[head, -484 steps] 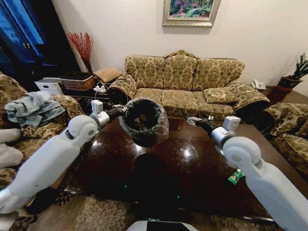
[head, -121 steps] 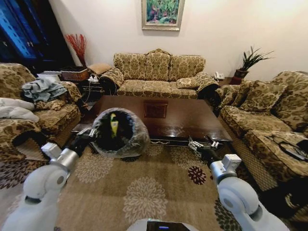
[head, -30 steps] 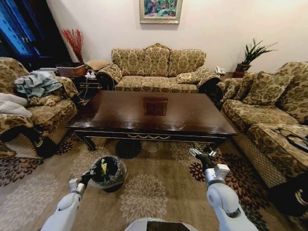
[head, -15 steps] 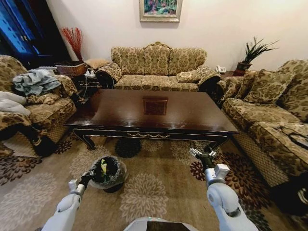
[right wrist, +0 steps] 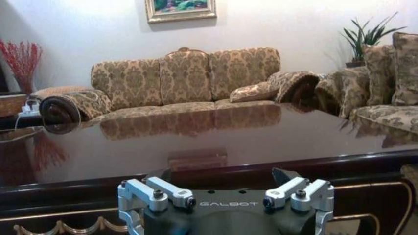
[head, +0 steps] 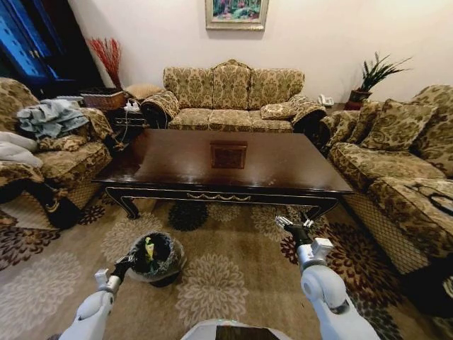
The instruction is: Move to the front of the table and place the trash on the table into the trash bin.
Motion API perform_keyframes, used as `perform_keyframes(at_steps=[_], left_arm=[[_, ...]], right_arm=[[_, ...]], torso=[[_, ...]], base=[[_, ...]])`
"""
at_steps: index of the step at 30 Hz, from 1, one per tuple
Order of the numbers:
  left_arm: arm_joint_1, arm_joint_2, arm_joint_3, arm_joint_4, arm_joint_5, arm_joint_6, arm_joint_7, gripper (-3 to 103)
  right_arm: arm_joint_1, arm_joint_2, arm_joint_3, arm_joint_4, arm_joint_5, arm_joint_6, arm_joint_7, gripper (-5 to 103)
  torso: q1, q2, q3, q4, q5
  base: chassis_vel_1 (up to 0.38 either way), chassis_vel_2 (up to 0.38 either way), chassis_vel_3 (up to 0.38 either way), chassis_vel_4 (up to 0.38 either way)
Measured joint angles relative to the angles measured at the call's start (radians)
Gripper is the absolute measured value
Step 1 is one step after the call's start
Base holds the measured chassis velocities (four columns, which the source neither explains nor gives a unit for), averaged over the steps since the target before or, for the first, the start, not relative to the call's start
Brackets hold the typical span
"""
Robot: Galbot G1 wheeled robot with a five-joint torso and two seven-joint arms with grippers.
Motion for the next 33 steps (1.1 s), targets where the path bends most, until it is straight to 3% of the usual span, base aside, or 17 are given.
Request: perform_keyframes(at_steps=[7,33], left_arm=[[-0.023,0.025,-0.006,0.041,-0.013,0.012,0.006,3],[-0.029,0.011,0.001,0.069,-0.017,0.005,-0.006,3]], right_arm=[[-0.018,0.004,0.019,-0.005,0.0,0.018,-0.013,100],[-0.038,0.011,0.046,-0.013,0.006,0.048,-0.032,100]], torso=[[-0.013,-0.034,-0.02,0.0,0.0005],[-0.051,-0.135,-0.083,0.0,0.0002]], base=[[0.0,0.0,0.0,0.0],[0.0,0.0,0.0,0.0]])
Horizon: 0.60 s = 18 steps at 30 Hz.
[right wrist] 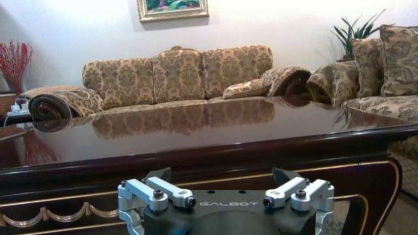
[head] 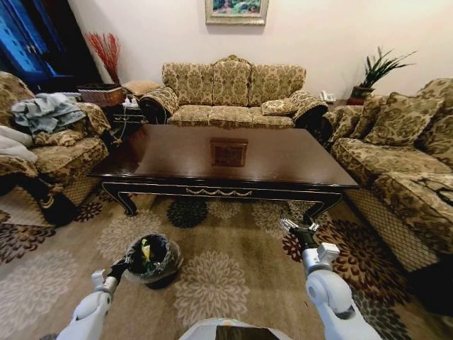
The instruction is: Move to the front of the table and place the trash on the table into the trash bin.
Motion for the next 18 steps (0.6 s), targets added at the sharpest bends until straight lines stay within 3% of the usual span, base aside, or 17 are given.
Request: perform_keyframes(at_steps=[10,15,17,18], left_arm=[[-0.013,0.006,0.014,0.026,-0.007,-0.013,-0.022,0],[-0.017,0.006,0.016,0.022,-0.007,-0.01,-0.022,14],[-0.018,0.007,0.016,0.021,-0.007,-0.009,-0.023,14],[-0.018,0.007,0.016,0.021,-0.007,-0.009,-0.023,24]], right_arm=[[-0.006,0.004,0.0,-0.002,-0.003,0.006,-0.001,100],[-0.01,0.005,0.001,-0.002,-0.005,0.013,-0.001,100],[-0.011,0.005,0.001,-0.003,-0.005,0.014,-0.001,100],[-0.011,0.005,0.002,-0.003,-0.005,0.014,-0.001,100]], torso=[[-0.003,-0.011,-0.008,0.0,0.0002],[-0.003,-0.01,-0.007,-0.0001,0.0001],[-0.003,-0.009,-0.007,0.0,0.0002],[-0.002,-0.009,-0.007,0.0,0.0005]], base=[[0.0,0.0,0.0,0.0],[0.0,0.0,0.0,0.0],[0.0,0.0,0.0,0.0],[0.0,0.0,0.0,0.0]])
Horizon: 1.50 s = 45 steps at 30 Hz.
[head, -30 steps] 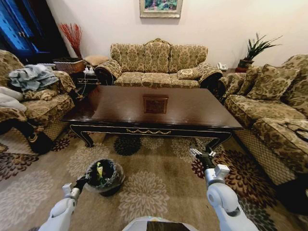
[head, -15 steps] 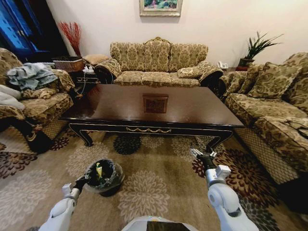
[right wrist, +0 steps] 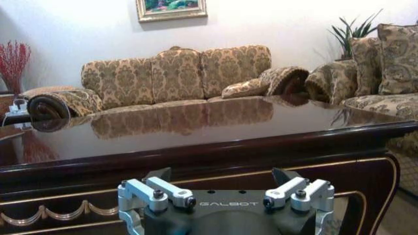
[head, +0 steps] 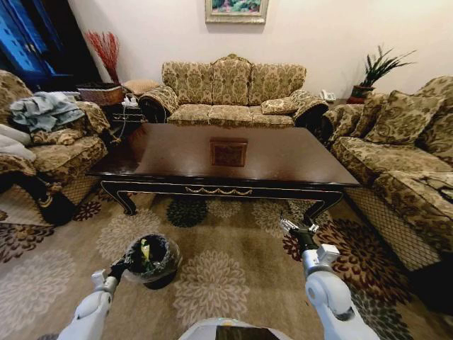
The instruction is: Move to the front of the table and place the trash on the table into the trash bin.
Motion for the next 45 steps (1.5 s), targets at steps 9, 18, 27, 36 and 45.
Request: perform_keyframes(at_steps=[9,18,27,36,45], left_arm=[[0.004,0.007,-0.012,-0.008,0.008,0.014,0.002,57],[0.051,0.016,-0.06,-0.11,0.019,0.093,0.02,89],[0.098,0.027,-0.103,-0.19,0.054,0.166,0.077,100],[0.111,0.039,-0.142,-0.212,0.063,0.18,0.092,100],[0.118,0.039,-0.175,-0.265,0.057,0.214,0.11,100]], right_arm=[[-0.004,0.004,-0.002,-0.009,-0.003,0.008,-0.008,100],[0.002,0.013,-0.006,-0.029,-0.006,0.021,-0.021,100],[-0.002,0.026,0.001,-0.037,-0.004,0.043,-0.035,100],[-0.021,0.027,0.02,-0.044,0.005,0.071,-0.052,100],[-0.027,0.023,0.021,-0.048,0.01,0.082,-0.059,100]], torso=[[0.002,0.004,0.003,0.0,-0.0006],[0.002,0.006,0.004,0.0002,-0.0005],[0.003,0.008,0.005,0.0001,-0.0005],[0.003,0.009,0.005,0.0002,-0.0006],[0.004,0.009,0.006,0.0,-0.0005]], base=[[0.0,0.0,0.0,0.0],[0.0,0.0,0.0,0.0],[0.0,0.0,0.0,0.0],[0.0,0.0,0.0,0.0],[0.0,0.0,0.0,0.0]])
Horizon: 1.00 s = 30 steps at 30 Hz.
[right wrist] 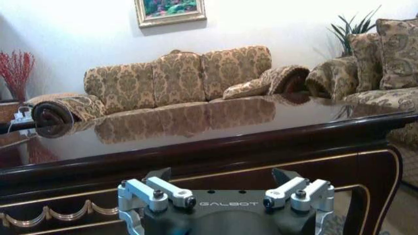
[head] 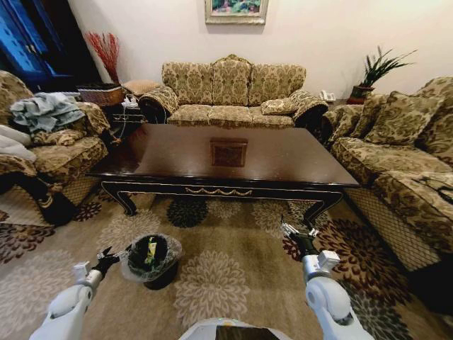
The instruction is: Move to the front of the table and place the trash on the table into the trash bin.
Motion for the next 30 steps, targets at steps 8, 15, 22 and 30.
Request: perform_keyframes(at_steps=[8,15,22,30], left_arm=[[0.02,-0.009,-0.024,-0.04,-0.007,0.004,0.01,100],[0.018,-0.009,-0.043,-0.087,-0.045,0.018,-0.008,100],[0.053,-0.021,-0.067,-0.247,-0.121,0.008,-0.118,100],[0.229,-0.113,-0.055,-0.686,-0.204,0.015,-0.286,100]], right_arm=[[-0.001,-0.005,0.006,-0.015,0.01,0.018,-0.008,100],[-0.002,-0.005,0.006,-0.024,0.011,0.026,-0.014,100],[0.001,-0.016,0.021,-0.007,0.021,0.017,-0.015,100],[-0.072,-0.008,0.06,0.131,-0.154,-0.029,-0.095,100]], torso=[[0.0,0.0,0.0,0.0001,0.0],[0.0,0.001,0.0,0.0,-0.0001],[0.0,0.001,0.0,0.0,0.0003],[0.0,0.001,0.0,-0.0002,0.0008]], base=[[0.0,0.0,0.0,0.0],[0.0,0.0,0.0,0.0],[0.0,0.0,0.0,0.0],[0.0,0.0,0.0,0.0]])
